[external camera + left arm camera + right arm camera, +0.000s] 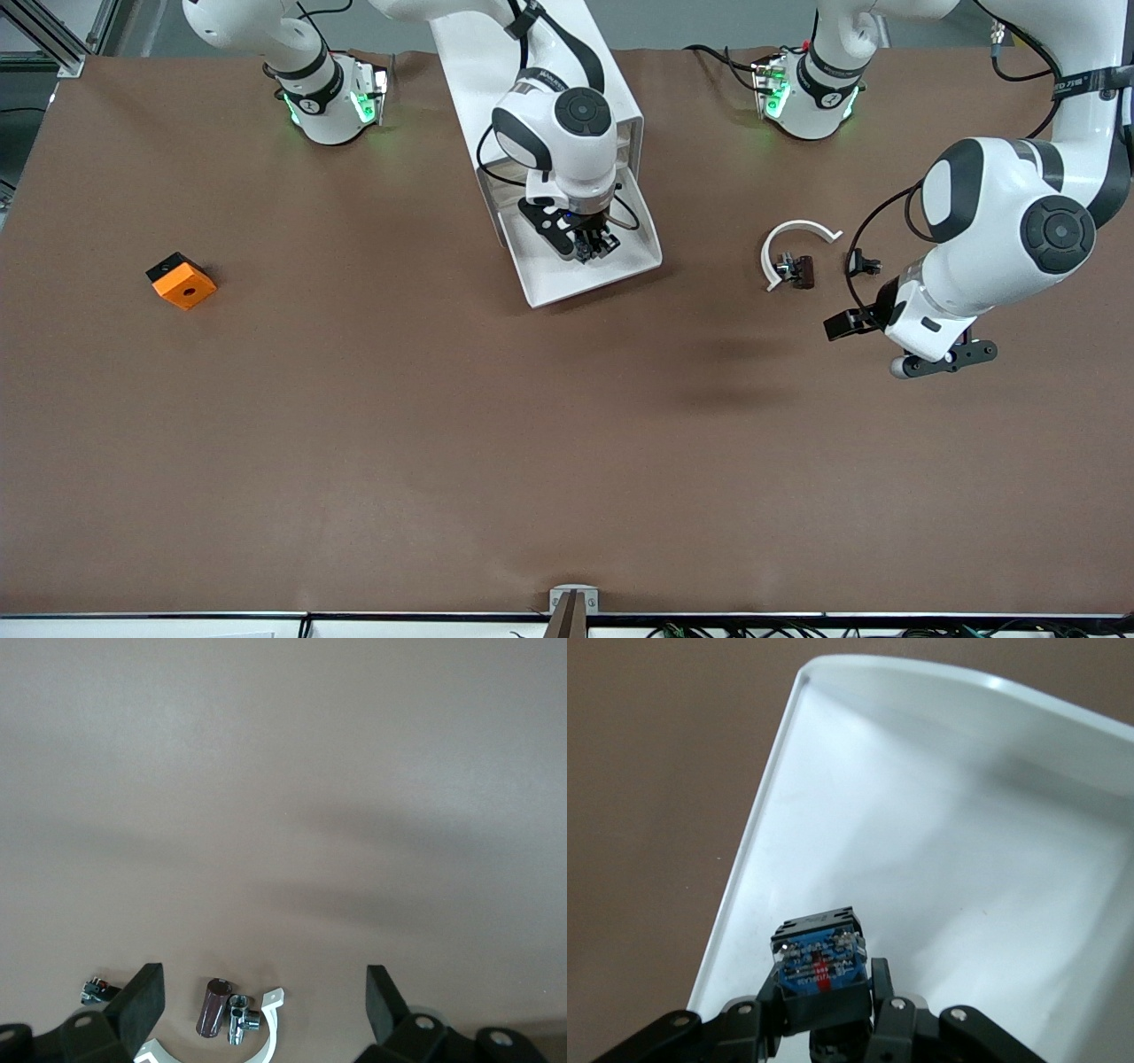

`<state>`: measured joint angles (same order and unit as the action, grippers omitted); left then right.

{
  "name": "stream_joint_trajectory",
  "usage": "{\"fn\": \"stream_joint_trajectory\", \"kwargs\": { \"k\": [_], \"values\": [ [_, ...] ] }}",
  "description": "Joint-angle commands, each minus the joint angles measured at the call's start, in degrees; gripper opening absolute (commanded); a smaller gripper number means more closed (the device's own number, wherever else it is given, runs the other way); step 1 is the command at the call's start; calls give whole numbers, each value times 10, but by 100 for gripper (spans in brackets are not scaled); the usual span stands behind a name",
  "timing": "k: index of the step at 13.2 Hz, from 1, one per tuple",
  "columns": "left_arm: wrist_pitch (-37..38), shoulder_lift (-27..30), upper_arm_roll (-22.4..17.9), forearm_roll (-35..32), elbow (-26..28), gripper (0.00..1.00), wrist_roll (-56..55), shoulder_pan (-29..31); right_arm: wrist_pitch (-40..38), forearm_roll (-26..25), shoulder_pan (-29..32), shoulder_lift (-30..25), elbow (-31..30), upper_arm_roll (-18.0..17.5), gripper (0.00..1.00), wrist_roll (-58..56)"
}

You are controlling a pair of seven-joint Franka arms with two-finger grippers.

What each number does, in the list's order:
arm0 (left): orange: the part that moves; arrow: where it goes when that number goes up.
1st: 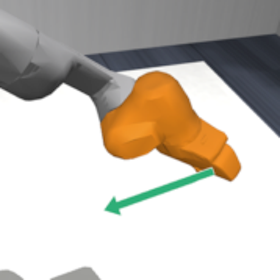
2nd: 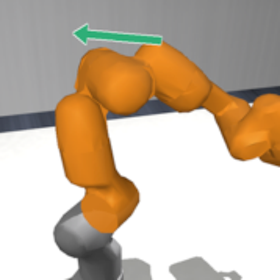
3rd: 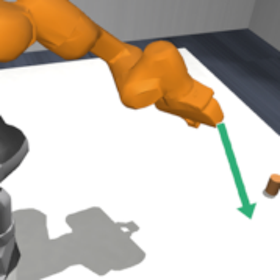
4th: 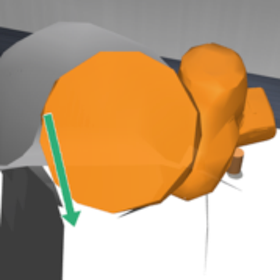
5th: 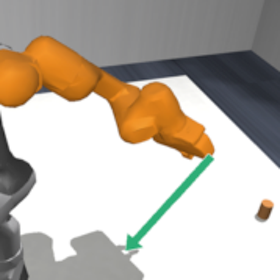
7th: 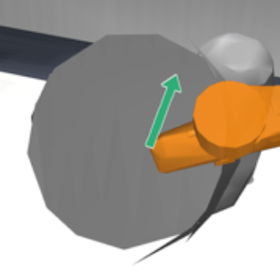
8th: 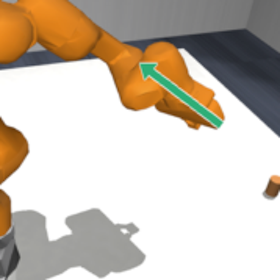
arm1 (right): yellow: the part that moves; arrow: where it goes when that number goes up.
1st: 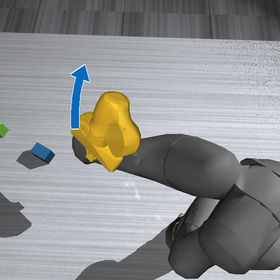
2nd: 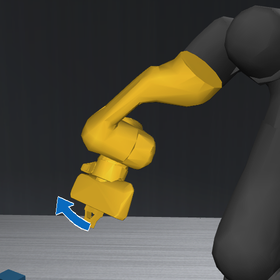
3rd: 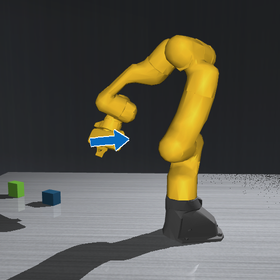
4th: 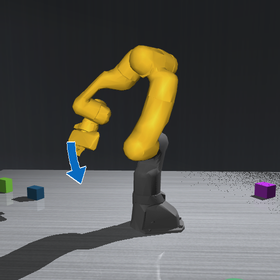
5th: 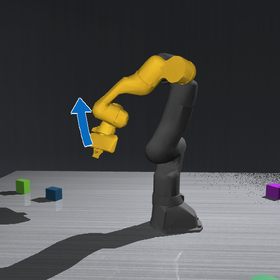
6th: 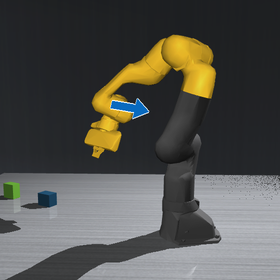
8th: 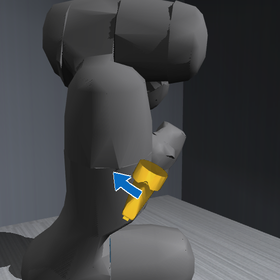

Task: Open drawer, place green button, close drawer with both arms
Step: 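Lower the button into the drawer and open the right gripper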

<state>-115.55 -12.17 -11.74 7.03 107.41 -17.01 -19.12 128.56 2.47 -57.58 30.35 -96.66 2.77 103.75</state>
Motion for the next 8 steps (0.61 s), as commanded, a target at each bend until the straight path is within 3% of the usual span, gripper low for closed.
{"fn": "stream_joint_trajectory", "kwargs": {
  "k": [1, 8],
  "values": [
    [-10, 12, 18, -2, 16, 100, -21, 0, -9, -7, -20, 4, 13, 6, 0, 29],
    [-19, -1, 33, -2, 12, 100, -21, -2, -7, -11, -42, 5, 14, 7, 0, 90]
  ]
}}
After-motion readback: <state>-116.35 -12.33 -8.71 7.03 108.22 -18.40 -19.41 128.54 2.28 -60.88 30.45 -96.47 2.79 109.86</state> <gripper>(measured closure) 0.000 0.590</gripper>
